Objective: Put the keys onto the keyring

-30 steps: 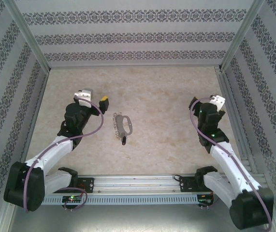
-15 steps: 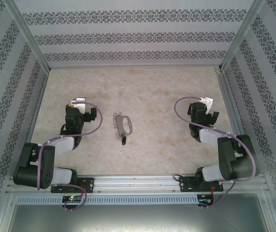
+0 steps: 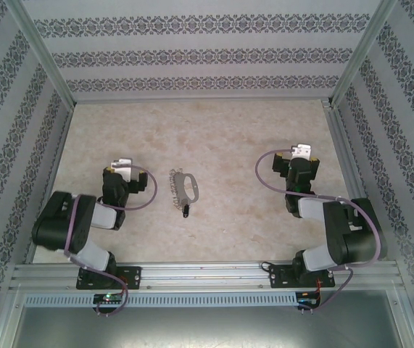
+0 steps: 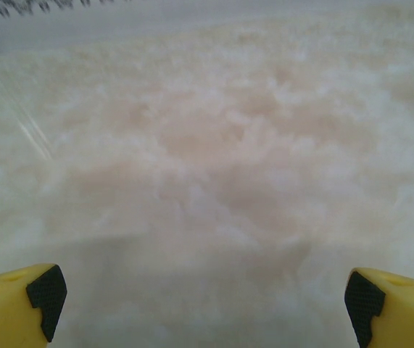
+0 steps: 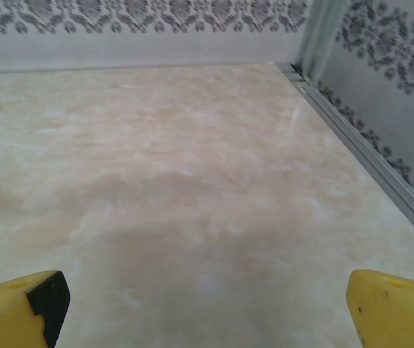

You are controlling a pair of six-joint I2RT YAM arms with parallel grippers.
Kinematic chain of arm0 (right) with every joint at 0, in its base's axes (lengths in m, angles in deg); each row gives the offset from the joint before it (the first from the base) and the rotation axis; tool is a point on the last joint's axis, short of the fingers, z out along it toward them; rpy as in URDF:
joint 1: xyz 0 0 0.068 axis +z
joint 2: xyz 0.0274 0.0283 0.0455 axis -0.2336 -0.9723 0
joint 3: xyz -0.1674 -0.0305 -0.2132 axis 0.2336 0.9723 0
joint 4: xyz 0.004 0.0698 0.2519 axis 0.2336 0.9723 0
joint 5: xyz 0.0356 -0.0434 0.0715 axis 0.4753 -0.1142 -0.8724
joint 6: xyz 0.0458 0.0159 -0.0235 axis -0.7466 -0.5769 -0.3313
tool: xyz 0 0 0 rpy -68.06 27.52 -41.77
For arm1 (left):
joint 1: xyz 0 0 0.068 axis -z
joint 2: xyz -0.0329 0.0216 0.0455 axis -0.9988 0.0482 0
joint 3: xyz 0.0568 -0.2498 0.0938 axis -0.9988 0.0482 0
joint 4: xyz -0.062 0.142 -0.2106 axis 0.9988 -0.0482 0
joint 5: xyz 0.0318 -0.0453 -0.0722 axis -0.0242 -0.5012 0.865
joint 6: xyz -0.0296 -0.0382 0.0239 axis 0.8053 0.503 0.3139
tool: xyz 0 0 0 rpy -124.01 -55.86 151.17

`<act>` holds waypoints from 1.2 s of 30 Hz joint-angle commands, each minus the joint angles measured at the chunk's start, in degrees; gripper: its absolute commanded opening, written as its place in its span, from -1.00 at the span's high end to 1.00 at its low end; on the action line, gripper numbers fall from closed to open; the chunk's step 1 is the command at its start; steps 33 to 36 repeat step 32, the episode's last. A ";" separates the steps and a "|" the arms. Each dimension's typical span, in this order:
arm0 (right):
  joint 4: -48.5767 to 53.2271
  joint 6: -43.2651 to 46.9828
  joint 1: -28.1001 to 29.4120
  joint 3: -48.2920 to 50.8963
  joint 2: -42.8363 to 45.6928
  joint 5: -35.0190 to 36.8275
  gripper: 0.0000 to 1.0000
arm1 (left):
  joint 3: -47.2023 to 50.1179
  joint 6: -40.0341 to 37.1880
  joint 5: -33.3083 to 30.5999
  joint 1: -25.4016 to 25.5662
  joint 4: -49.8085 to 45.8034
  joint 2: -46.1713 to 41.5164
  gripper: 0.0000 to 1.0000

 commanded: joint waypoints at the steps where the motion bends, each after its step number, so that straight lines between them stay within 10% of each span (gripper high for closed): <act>1: -6.43 0.13 -1.65 1.91 -2.61 -5.73 -0.95 | -0.65 -0.26 1.46 -0.71 5.02 -1.86 -1.00; 7: -2.98 0.21 -1.87 0.88 -1.23 -6.39 -0.95 | -8.89 3.12 4.01 -3.94 -9.59 -1.17 -0.99; 36: -4.47 0.28 -1.70 1.52 -1.41 -5.97 -0.95 | -8.57 3.88 3.34 -4.63 -9.09 -1.30 -1.00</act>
